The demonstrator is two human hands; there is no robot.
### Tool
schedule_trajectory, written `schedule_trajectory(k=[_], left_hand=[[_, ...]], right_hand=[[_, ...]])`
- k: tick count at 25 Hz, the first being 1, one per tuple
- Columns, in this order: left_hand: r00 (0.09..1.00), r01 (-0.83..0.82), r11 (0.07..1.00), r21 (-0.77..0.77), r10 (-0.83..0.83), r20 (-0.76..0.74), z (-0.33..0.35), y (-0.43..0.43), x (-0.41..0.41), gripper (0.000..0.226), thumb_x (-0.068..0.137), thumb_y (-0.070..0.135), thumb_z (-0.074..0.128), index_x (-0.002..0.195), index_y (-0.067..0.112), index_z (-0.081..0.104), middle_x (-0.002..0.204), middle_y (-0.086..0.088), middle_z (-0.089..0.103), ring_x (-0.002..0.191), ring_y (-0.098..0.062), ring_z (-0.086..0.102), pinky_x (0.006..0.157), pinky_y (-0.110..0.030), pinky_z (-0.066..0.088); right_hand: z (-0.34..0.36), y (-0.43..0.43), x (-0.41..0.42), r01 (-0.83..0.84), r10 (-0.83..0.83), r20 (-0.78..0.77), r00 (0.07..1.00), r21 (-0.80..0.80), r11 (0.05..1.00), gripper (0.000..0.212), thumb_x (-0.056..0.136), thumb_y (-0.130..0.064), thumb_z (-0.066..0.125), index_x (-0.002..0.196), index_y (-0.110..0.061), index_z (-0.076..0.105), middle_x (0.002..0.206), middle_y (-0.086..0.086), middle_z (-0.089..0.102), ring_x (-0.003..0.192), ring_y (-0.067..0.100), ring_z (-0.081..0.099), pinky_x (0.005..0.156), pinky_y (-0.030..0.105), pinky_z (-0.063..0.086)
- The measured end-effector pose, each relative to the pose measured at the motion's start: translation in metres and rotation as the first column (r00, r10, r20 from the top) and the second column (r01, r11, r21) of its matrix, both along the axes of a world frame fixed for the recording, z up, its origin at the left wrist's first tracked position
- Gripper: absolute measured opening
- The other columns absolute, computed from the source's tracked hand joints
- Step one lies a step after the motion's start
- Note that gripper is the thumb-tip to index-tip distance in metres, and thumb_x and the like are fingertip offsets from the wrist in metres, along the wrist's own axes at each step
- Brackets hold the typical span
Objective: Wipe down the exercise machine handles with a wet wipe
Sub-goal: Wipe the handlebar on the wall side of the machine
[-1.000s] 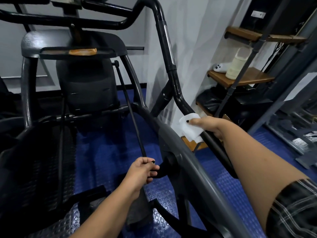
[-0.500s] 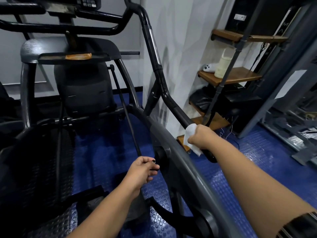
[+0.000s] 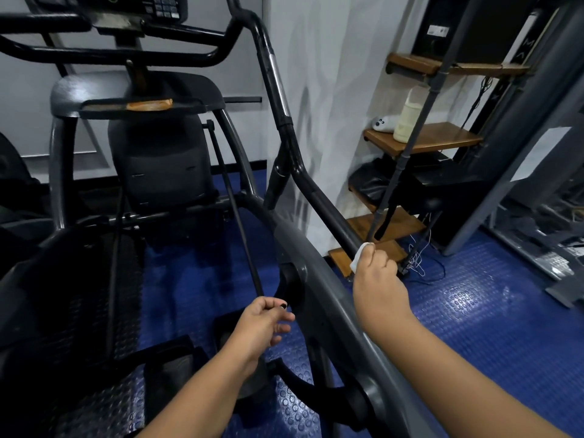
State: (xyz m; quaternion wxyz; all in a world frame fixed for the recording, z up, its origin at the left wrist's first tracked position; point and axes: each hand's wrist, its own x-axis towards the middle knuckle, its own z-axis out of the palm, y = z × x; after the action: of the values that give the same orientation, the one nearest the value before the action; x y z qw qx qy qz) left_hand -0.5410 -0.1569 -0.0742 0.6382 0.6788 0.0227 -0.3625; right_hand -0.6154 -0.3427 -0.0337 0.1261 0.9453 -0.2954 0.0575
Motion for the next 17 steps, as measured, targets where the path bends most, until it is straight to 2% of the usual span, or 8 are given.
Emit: schedule_trajectory(k=[2,5,6,10,12,14,16,17], left_hand=[[1.000,-0.014,1.000,0.006,0.014,-0.004,-0.003,0.002,0.001,0.010,0.097,0.010,0.052,0.104,0.013,0.059,0.086,-0.005,0.074,0.064,-0.011,0.062,0.057,-0.023,0.044],[1.000,-0.022,1.000,0.010,0.022,-0.015,-0.004,0.005,0.004,0.010,0.097,0.009,0.053,0.103,0.013,0.059,0.085,-0.005,0.074,0.062,-0.011,0.062,0.055,-0.023,0.044],[1.000,-0.017,1.000,0.014,0.017,-0.017,-0.003,0.007,0.005,0.010,0.097,0.009,0.053,0.103,0.013,0.059,0.086,-0.006,0.074,0.063,-0.011,0.062,0.056,-0.023,0.044],[1.000,-0.018,0.999,0.033,0.019,-0.025,-0.004,0.016,0.010,0.011,0.094,0.007,0.056,0.103,0.013,0.059,0.087,-0.007,0.073,0.065,-0.013,0.061,0.057,-0.023,0.043],[0.999,-0.039,0.998,0.042,0.040,-0.023,-0.004,0.022,0.012,0.011,0.093,0.005,0.056,0.101,0.012,0.059,0.087,-0.008,0.072,0.064,-0.013,0.060,0.055,-0.023,0.043],[0.998,-0.059,0.997,0.045,0.060,-0.021,-0.004,0.028,0.013,0.010,0.094,0.004,0.055,0.101,0.011,0.058,0.087,-0.009,0.071,0.063,-0.014,0.059,0.054,-0.023,0.042],[0.996,-0.081,0.996,0.047,0.082,-0.019,-0.004,0.036,0.014,0.008,0.096,0.005,0.053,0.100,0.010,0.057,0.086,-0.009,0.070,0.062,-0.014,0.058,0.054,-0.022,0.040],[0.996,-0.089,0.995,0.052,0.090,-0.016,-0.005,0.039,0.013,0.008,0.097,0.005,0.052,0.100,0.010,0.057,0.085,-0.008,0.070,0.061,-0.013,0.058,0.054,-0.022,0.040]], right_hand=[[0.010,0.001,0.006,0.003,-0.002,0.023,1.000,-0.023,1.000,0.062,0.094,-0.022,0.054,0.142,0.012,0.032,0.117,0.018,0.054,0.095,0.023,0.060,0.064,0.024,0.053],[0.009,-0.003,0.030,0.077,-0.077,-0.005,0.997,-0.008,0.997,0.056,0.086,-0.025,0.066,0.125,0.012,0.052,0.097,0.018,0.063,0.072,0.024,0.067,0.044,0.027,0.048],[0.010,-0.006,0.043,0.073,-0.073,-0.005,0.997,-0.034,0.997,0.056,0.085,-0.025,0.067,0.123,0.012,0.051,0.095,0.019,0.063,0.068,0.025,0.068,0.044,0.027,0.051],[0.020,-0.013,0.100,0.107,-0.099,-0.097,0.990,0.078,0.991,0.051,0.096,-0.014,0.051,0.136,0.008,0.028,0.119,0.022,0.051,0.094,0.035,0.066,0.071,0.045,0.060],[0.026,-0.017,0.125,0.119,-0.116,-0.025,0.993,0.191,0.974,0.044,0.094,-0.008,0.053,0.131,0.004,0.035,0.120,0.020,0.055,0.101,0.037,0.064,0.076,0.046,0.058],[0.035,-0.025,0.140,0.096,-0.112,0.029,0.993,0.334,0.938,0.032,0.090,-0.007,0.055,0.120,0.000,0.045,0.110,0.016,0.061,0.099,0.035,0.065,0.073,0.039,0.054],[0.046,-0.039,0.152,0.090,-0.110,0.004,0.994,0.544,0.834,0.028,0.086,-0.005,0.054,0.113,0.001,0.052,0.092,0.015,0.064,0.082,0.033,0.068,0.066,0.036,0.054],[0.053,-0.044,0.153,0.110,-0.125,-0.027,0.992,0.674,0.731,0.029,0.084,-0.003,0.055,0.112,0.002,0.052,0.088,0.019,0.065,0.075,0.035,0.069,0.065,0.039,0.057]])
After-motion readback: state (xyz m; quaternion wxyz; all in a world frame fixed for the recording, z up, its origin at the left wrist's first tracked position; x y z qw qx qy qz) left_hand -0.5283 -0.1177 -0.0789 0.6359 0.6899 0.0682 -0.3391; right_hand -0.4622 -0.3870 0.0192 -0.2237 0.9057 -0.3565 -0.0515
